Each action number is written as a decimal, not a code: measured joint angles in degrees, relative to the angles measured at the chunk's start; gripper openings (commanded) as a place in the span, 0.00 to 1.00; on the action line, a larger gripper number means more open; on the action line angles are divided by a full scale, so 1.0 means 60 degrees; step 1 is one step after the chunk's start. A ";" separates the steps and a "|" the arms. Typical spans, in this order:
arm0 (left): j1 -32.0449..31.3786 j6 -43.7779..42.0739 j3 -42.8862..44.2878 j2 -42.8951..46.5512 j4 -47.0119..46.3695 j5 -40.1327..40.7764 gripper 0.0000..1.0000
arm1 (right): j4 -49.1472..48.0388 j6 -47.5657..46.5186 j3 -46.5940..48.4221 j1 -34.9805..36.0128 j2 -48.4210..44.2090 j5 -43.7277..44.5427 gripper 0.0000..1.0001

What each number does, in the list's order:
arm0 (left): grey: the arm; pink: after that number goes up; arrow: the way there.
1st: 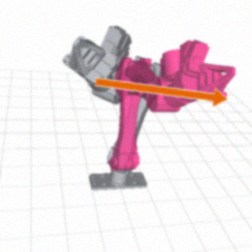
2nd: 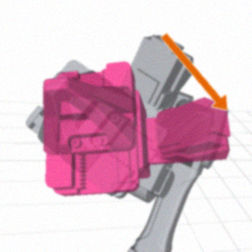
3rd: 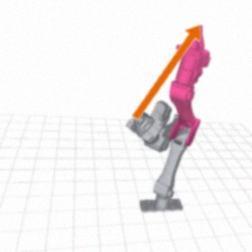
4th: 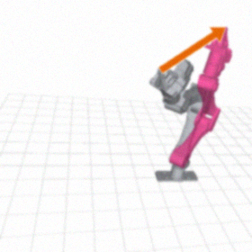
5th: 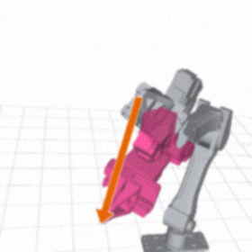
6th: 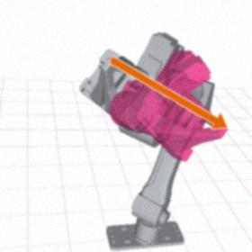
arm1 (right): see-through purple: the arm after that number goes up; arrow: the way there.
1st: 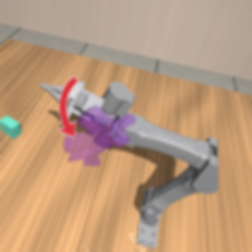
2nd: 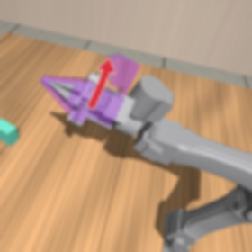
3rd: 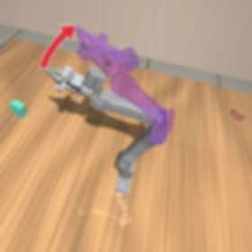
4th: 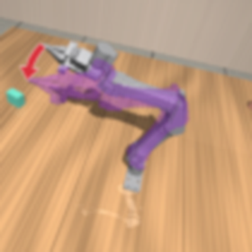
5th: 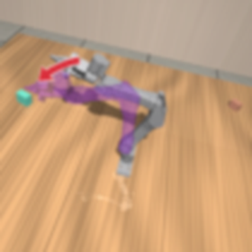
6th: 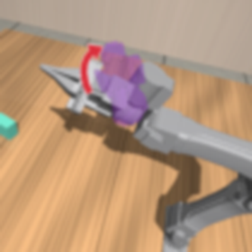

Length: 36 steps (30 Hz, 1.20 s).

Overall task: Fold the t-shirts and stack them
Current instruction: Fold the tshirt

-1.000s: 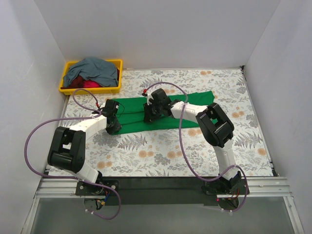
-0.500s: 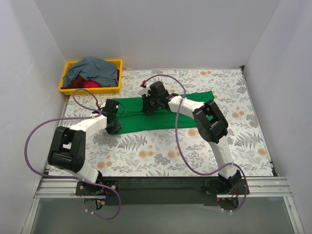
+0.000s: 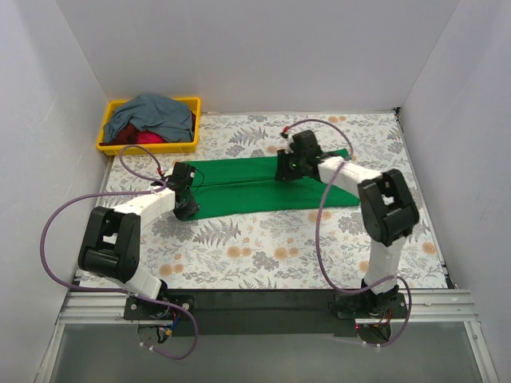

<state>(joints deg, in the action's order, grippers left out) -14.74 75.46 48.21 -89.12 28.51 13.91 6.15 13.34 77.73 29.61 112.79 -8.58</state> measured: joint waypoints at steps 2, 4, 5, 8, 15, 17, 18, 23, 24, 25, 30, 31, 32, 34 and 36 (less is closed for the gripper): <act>0.0000 0.0000 0.0000 0.0000 0.0007 0.0007 0.25 | 0.0015 0.0208 -0.1417 -0.0790 -0.1257 0.0080 0.41; 0.0000 0.0000 0.0000 0.0000 0.0015 0.0015 0.24 | 0.0026 0.0331 -0.2488 -0.1548 -0.2280 0.0131 0.40; 0.0000 0.0004 0.0000 0.0000 0.0018 0.0015 0.24 | 0.0011 0.0437 -0.2973 -0.1971 -0.2779 0.0189 0.40; 0.0000 0.0033 0.0000 0.0000 0.0029 0.0029 0.24 | -0.0062 0.0732 -0.4218 -0.2969 -0.3912 0.0200 0.40; 0.0004 0.0135 -0.0004 -0.0015 0.0047 0.0055 0.22 | -0.0648 0.1512 -0.6430 -0.4936 -0.4557 -0.0153 0.39; 0.0004 0.0171 -0.0004 -0.0018 0.0066 0.0076 0.22 | -0.1096 0.1807 -0.6772 -0.5577 -0.4575 -0.0539 0.39; 0.0007 0.0178 -0.0007 -0.0018 0.0062 0.0073 0.22 | -0.1330 0.1916 -0.6878 -0.5865 -0.4572 -0.0674 0.39; 0.0058 0.0386 -0.0222 0.0149 -0.0066 -0.0098 0.22 | -0.2142 0.2350 -0.7180 -0.7209 -0.4401 -0.1362 0.39; 0.0066 0.0474 -0.0346 0.0277 -0.0127 -0.0200 0.22 | -0.2248 0.2401 -0.7180 -0.7464 -0.4357 -0.1373 0.39; 0.0080 0.0561 -0.0495 0.0423 -0.0175 -0.0346 0.22 | -0.2299 0.2437 -0.7180 -0.7675 -0.4339 -0.1366 0.38; 0.0124 0.1188 -0.1676 0.1745 -0.0164 -0.1752 0.28 | -0.1785 0.2426 -0.6757 -0.8025 -0.4280 -0.1027 0.39; 0.0066 0.1330 -0.1927 0.2102 -0.0073 -0.2073 0.34 | -0.1628 0.2422 -0.6619 -0.8032 -0.4284 -0.1016 0.39; -0.0022 0.1457 -0.2149 0.2437 0.0095 -0.2375 0.39 | -0.1523 0.2422 -0.6488 -0.8029 -0.4313 -0.1020 0.40; -0.0189 0.1665 -0.2353 0.2994 0.0648 -0.2827 0.46 | -0.1417 0.2426 -0.6331 -0.7989 -0.4506 -0.1035 0.44; -0.0306 0.1774 -0.2269 0.3384 0.1220 -0.2965 0.54 | -0.1304 0.2437 -0.6262 -0.7919 -0.4881 -0.1133 0.47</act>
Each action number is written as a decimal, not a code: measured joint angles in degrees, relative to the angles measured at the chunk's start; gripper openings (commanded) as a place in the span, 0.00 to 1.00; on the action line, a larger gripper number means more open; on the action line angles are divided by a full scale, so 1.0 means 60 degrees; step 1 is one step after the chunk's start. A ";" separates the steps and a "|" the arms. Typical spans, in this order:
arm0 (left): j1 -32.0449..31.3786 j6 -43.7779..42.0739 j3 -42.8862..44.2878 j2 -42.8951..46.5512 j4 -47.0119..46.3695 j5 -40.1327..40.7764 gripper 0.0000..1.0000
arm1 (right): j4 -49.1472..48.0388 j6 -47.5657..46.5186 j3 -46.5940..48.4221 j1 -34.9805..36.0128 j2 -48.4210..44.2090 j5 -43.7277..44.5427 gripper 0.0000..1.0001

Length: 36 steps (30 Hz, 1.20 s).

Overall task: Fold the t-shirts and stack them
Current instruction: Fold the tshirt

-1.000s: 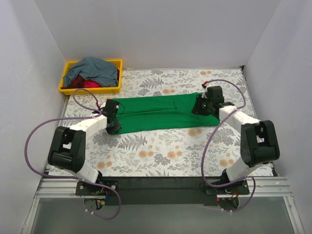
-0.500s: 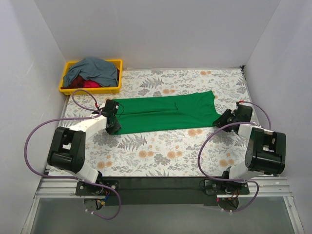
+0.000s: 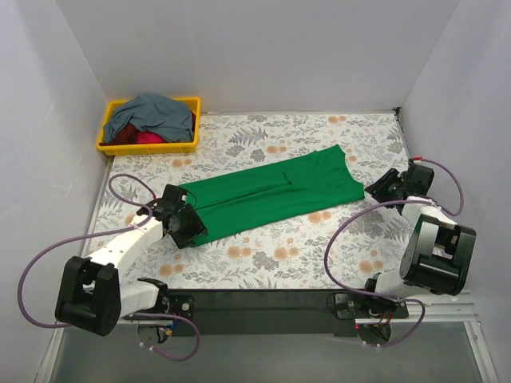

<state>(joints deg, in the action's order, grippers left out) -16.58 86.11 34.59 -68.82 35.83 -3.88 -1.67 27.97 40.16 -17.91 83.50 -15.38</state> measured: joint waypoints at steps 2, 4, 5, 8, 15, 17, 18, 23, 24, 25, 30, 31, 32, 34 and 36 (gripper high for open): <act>-0.0004 0.0047 0.0528 0.0109 0.0605 0.0204 0.58 | 0.0058 -0.0004 0.0040 0.0131 -0.0375 -0.0168 0.47; 0.0000 0.0007 0.1468 -0.0044 0.0852 0.0576 0.58 | 0.0051 0.0036 0.0098 0.0364 -0.0623 -0.0342 0.47; 0.0018 -0.0066 0.1967 -0.0219 0.0841 0.0769 0.58 | 0.0044 0.0058 0.0120 0.0543 -0.0692 -0.0437 0.47; 0.0058 -0.0437 0.3410 -0.1253 0.0444 0.1282 0.52 | 0.0051 0.0069 0.0127 0.1045 -0.0685 -0.0539 0.46; 0.0069 -0.1239 0.5490 -0.4900 -0.0321 0.1931 0.38 | 0.0036 0.0219 0.0175 0.1887 -0.0080 -0.0546 0.40; 0.0069 -0.1410 0.5839 -0.5792 -0.0350 0.1996 0.38 | 0.0036 0.0288 0.0200 0.1902 0.0251 -0.0463 0.40; 0.0073 -0.1486 0.5971 -0.6171 -0.0302 0.2004 0.38 | 0.0029 0.0310 0.0229 0.1902 0.0455 -0.0412 0.40; 0.0076 -0.1654 0.6335 -0.6641 0.0080 0.1963 0.38 | 0.0011 0.0310 0.0707 0.1902 0.1756 -0.0288 0.40; 0.0084 -0.1643 0.6153 -0.6579 -0.0015 0.1905 0.38 | 0.0015 0.0291 0.0954 0.1902 0.1978 -0.0331 0.40; 0.0084 -0.1628 0.5916 -0.6393 -0.0084 0.1818 0.38 | -0.0029 0.0229 0.1228 0.1902 0.2226 -0.0313 0.39; 0.0055 -0.1235 0.3697 -0.4677 -0.0554 0.0809 0.38 | -0.0288 0.0022 0.3056 0.1942 0.3905 -0.0652 0.38; -0.0007 -0.1093 0.3213 -0.4266 -0.0586 0.0517 0.38 | -0.0313 -0.0015 0.3472 0.1982 0.4269 -0.0758 0.37; -0.0135 -0.0936 0.2794 -0.3912 -0.0572 0.0255 0.38 | -0.0277 -0.0047 0.3949 0.2036 0.4634 -0.0892 0.37; -0.0590 -0.0532 0.2135 -0.3333 -0.0627 -0.0277 0.39 | -0.0255 -0.0157 0.4969 0.2193 0.5435 -0.1147 0.37; -0.1279 0.0015 0.1698 -0.3009 -0.0685 -0.0889 0.40 | -0.0047 -0.0262 0.6229 0.2386 0.6280 -0.1344 0.37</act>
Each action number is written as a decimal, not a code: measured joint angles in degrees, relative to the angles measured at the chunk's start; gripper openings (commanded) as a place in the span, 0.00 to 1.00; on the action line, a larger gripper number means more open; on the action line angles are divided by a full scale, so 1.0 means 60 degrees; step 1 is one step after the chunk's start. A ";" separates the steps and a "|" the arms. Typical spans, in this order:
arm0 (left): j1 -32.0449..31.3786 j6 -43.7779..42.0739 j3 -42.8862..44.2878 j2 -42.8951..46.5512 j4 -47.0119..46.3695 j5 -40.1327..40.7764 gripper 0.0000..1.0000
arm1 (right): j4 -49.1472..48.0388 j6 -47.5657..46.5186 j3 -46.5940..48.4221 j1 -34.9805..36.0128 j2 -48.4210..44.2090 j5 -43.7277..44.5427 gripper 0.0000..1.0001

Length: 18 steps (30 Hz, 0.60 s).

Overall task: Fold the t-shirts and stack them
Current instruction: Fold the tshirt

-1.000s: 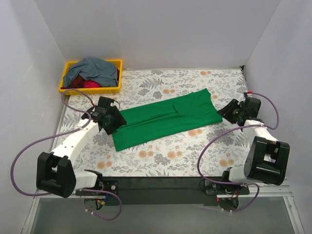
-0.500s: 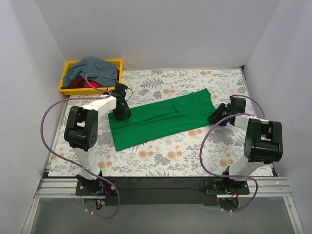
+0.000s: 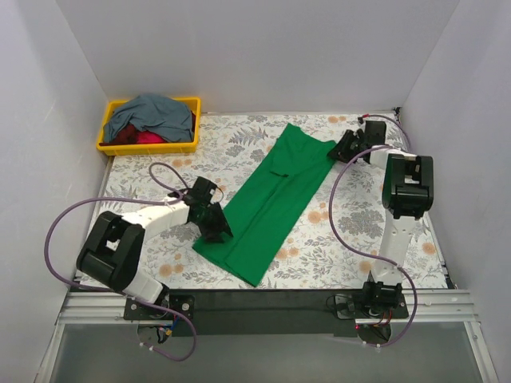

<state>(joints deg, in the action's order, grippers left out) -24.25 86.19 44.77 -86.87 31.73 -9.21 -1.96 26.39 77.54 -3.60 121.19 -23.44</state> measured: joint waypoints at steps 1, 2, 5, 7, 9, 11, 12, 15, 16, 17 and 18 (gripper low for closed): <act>-0.0386 0.0306 -0.0142 0.0040 -0.0069 -0.0375 0.41 | 0.0076 -0.0084 0.0681 0.0117 0.0455 -0.0022 0.37; -0.0780 0.0619 -0.0240 0.0015 -0.0171 -0.0758 0.43 | 0.0219 -0.0146 0.1362 0.0240 0.0885 -0.0102 0.37; -0.1767 0.1497 -0.0350 -0.0189 -0.0576 -0.1632 0.50 | 0.0532 -0.0328 0.3042 0.0554 0.1923 -0.0146 0.37; -0.2310 0.2146 -0.0353 -0.0353 -0.0878 -0.2065 0.52 | 0.0823 -0.0437 0.3778 0.0739 0.2320 -0.0200 0.38; -0.2674 0.2714 -0.0368 -0.0401 -0.1111 -0.2222 0.58 | 0.1056 -0.0554 0.4258 0.0896 0.2543 -0.0197 0.39; -0.2863 0.3071 -0.0364 -0.0386 -0.1217 -0.2244 0.60 | 0.1253 -0.0707 0.4350 0.1013 0.2554 -0.0197 0.40; -0.2929 0.3217 -0.0350 -0.0375 -0.1213 -0.2186 0.61 | 0.1344 -0.0787 0.4339 0.1049 0.2510 -0.0189 0.41; -0.3002 0.3432 -0.0193 -0.0229 -0.0911 -0.1847 0.63 | 0.1555 -0.1115 0.3807 0.1195 0.2011 -0.0076 0.44; -0.3002 0.3442 -0.0080 -0.0120 -0.0699 -0.1632 0.63 | 0.1606 -0.1209 0.3450 0.1239 0.1668 0.0007 0.45; -0.2991 0.3424 0.0073 0.0004 -0.0488 -0.1424 0.63 | 0.1588 -0.1304 0.2907 0.1300 0.1209 0.0131 0.45; -0.2973 0.3384 0.0240 0.0146 -0.0324 -0.1166 0.64 | 0.1719 -0.1395 0.2353 0.1381 0.0674 0.0226 0.45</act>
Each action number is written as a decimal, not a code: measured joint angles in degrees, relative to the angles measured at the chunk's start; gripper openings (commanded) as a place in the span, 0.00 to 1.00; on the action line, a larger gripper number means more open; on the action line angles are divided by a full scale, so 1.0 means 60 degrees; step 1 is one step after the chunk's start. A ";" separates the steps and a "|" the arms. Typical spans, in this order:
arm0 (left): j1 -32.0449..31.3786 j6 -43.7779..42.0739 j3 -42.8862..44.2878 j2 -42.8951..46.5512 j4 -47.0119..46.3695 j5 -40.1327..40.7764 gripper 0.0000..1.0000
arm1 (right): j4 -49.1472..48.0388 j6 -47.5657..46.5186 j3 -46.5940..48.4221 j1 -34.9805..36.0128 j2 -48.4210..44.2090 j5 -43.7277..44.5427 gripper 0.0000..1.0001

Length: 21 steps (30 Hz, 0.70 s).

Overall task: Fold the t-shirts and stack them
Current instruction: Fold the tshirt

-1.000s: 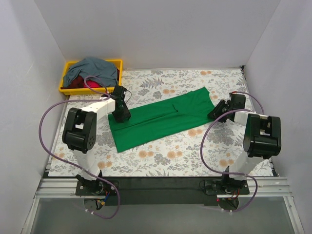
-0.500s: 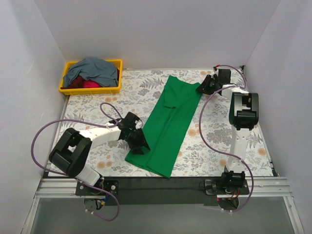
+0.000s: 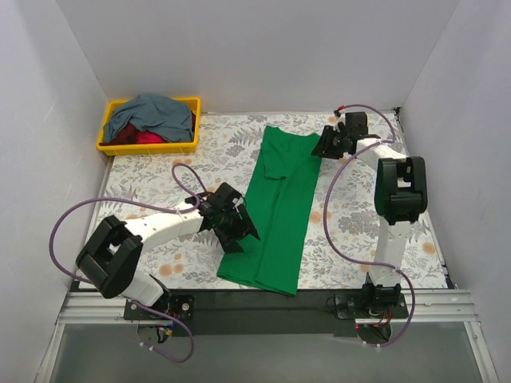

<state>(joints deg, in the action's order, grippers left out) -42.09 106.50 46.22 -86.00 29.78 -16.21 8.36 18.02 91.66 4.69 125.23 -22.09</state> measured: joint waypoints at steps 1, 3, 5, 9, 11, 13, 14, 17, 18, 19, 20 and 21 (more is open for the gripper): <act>0.0029 -0.0047 0.0157 0.0157 0.0146 0.0302 0.64 | 0.0011 -0.0076 -0.0594 0.0113 -0.0601 0.0168 0.45; 0.0146 -0.0219 0.0397 0.0514 0.0379 0.0831 0.64 | 0.0153 -0.0222 -0.1734 0.0448 -0.1832 0.0441 0.44; 0.0346 -0.0488 0.0514 0.0849 0.0623 0.1326 0.63 | 0.0109 -0.0339 -0.2583 0.0907 -0.2841 0.0688 0.43; 0.0743 -0.1231 0.0543 0.1264 0.1184 0.2302 0.60 | 0.0109 -0.0557 -0.3195 0.1902 -0.3628 0.0951 0.40; 0.0951 -0.1617 0.0521 0.1381 0.1344 0.2703 0.59 | 0.0073 -0.0688 -0.3155 0.2382 -0.3508 0.1129 0.40; 0.1220 -0.2098 0.0463 0.1541 0.1443 0.3093 0.59 | 0.0102 -0.0845 -0.2871 0.2845 -0.3151 0.1424 0.40; 0.1377 -0.2342 0.0433 0.1617 0.1457 0.3275 0.59 | 0.0098 -0.0943 -0.2656 0.3071 -0.2903 0.1621 0.40; 0.1898 -0.3034 0.0430 0.1727 0.1450 0.3920 0.59 | 0.0098 -0.1279 -0.1829 0.3727 -0.2051 0.2328 0.41; 0.2062 -0.3253 0.0430 0.1730 0.1443 0.4164 0.59 | 0.0098 -0.1388 -0.1552 0.3920 -0.1781 0.2616 0.41; 0.2215 -0.3483 0.0430 0.1727 0.1421 0.4415 0.59 | 0.0095 -0.1515 -0.1282 0.4109 -0.1530 0.2925 0.41; 0.2390 -0.3730 0.0433 0.1727 0.1359 0.4743 0.59 | 0.0098 -0.1625 -0.1042 0.4299 -0.1304 0.3224 0.41; 0.2499 -0.3912 0.0430 0.1727 0.1257 0.5049 0.59 | 0.0113 -0.1759 -0.0780 0.4473 -0.1067 0.3595 0.41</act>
<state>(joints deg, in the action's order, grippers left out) -27.09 83.02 48.80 -75.64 37.32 14.09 9.04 7.46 86.98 31.53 118.83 -0.51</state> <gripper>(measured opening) 0.594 0.409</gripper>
